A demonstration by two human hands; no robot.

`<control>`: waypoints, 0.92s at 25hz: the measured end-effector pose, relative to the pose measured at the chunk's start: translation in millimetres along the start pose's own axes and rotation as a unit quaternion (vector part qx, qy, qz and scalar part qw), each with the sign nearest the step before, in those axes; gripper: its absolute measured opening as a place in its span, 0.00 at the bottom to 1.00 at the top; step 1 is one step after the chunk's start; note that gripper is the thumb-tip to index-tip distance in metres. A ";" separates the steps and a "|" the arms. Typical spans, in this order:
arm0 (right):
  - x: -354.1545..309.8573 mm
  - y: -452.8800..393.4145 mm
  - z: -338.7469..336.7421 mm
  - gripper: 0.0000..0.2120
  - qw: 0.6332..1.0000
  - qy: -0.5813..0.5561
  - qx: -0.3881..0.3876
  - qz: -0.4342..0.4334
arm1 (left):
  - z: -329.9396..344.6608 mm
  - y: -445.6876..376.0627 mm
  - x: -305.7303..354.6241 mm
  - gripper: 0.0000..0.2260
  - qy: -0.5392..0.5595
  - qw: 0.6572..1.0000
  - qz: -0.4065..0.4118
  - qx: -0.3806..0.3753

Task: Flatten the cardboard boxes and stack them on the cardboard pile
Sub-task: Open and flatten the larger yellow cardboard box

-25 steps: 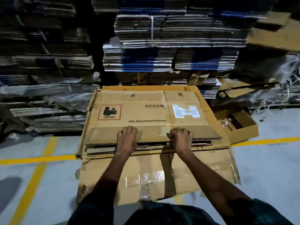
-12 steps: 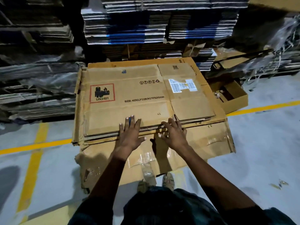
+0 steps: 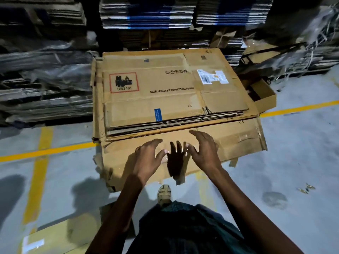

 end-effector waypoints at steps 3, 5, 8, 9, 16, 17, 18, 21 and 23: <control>-1.9 31.2 6.0 0.21 0.999 -0.011 -0.008 -0.029 | 1.9 53.0 -20.0 0.18 0.035 0.999 -0.013 0.018; -9.4 60.9 13.5 0.20 0.998 -0.026 -0.015 -0.046 | 8.4 92.1 -38.2 0.18 0.055 0.997 -0.036 0.029; -28.5 113.2 33.3 0.19 0.995 -0.057 -0.028 -0.073 | 21.3 151.2 -58.5 0.19 0.098 0.992 -0.068 0.038; -34.3 133.1 44.4 0.19 0.994 -0.067 -0.037 -0.079 | 26.1 174.1 -62.5 0.19 0.106 0.990 -0.081 0.043; -56.5 244.9 114.8 0.21 0.978 -0.124 -0.159 -0.060 | 65.4 330.0 -88.1 0.15 0.174 0.973 -0.128 0.077; -61.1 253.0 116.8 0.20 0.977 -0.129 -0.160 -0.063 | 65.4 346.2 -93.6 0.14 0.172 0.973 -0.129 0.086; -64.9 258.2 119.9 0.19 0.976 -0.136 -0.160 -0.060 | 65.8 358.2 -101.5 0.13 0.174 0.972 -0.130 0.092; -75.4 271.0 138.6 0.18 0.973 -0.156 -0.168 -0.039 | 64.0 383.7 -118.8 0.07 0.164 0.974 -0.140 0.074; -83.5 280.8 156.9 0.17 0.969 -0.169 -0.176 -0.026 | 61.1 391.9 -130.3 0.05 0.159 0.974 -0.144 0.067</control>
Point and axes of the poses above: each hand's wrist, its own y-axis away from the middle knuckle, its own z-axis out of the palm, x = y × z, the point moved 4 cm from there along -y, towards the middle knuckle, and after that the axes turned 13 degrees about -x, right-handed, at the moved point
